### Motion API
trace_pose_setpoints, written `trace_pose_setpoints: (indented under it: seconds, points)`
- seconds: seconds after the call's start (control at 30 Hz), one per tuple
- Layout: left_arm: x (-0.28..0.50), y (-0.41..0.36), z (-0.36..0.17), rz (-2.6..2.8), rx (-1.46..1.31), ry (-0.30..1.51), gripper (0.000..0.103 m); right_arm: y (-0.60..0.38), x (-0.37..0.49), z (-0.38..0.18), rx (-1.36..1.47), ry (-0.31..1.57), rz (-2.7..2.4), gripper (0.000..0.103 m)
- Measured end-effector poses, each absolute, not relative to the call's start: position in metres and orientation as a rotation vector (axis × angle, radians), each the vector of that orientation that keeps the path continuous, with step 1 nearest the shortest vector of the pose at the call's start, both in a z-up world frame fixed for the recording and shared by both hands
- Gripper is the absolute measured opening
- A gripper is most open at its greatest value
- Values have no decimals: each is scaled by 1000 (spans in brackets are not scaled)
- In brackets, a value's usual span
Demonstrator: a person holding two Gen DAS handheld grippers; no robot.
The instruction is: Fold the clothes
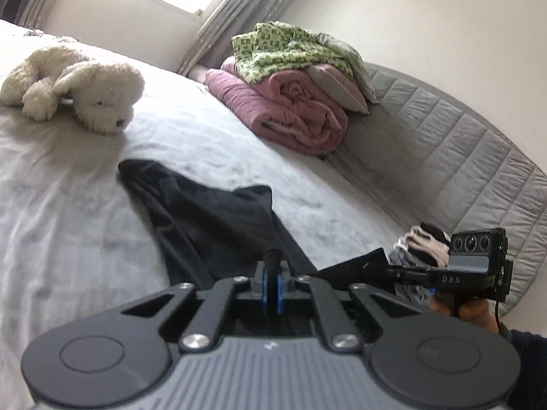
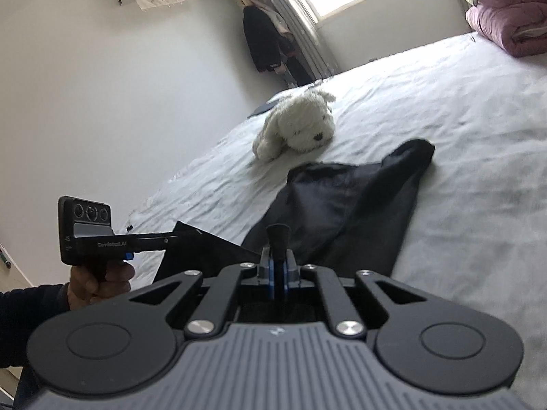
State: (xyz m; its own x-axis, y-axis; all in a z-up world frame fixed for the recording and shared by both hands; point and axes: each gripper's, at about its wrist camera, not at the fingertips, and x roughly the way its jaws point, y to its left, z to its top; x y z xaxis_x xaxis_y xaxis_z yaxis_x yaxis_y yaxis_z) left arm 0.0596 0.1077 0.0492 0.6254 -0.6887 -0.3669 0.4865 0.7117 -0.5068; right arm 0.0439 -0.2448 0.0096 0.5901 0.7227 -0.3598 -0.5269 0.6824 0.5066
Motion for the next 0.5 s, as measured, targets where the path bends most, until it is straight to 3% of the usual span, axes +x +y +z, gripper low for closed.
trace_pose_setpoints:
  seconds: [0.5]
  points:
    - [159, 99, 53, -629, -410, 471, 5, -254, 125, 22, 383, 499, 731, 8]
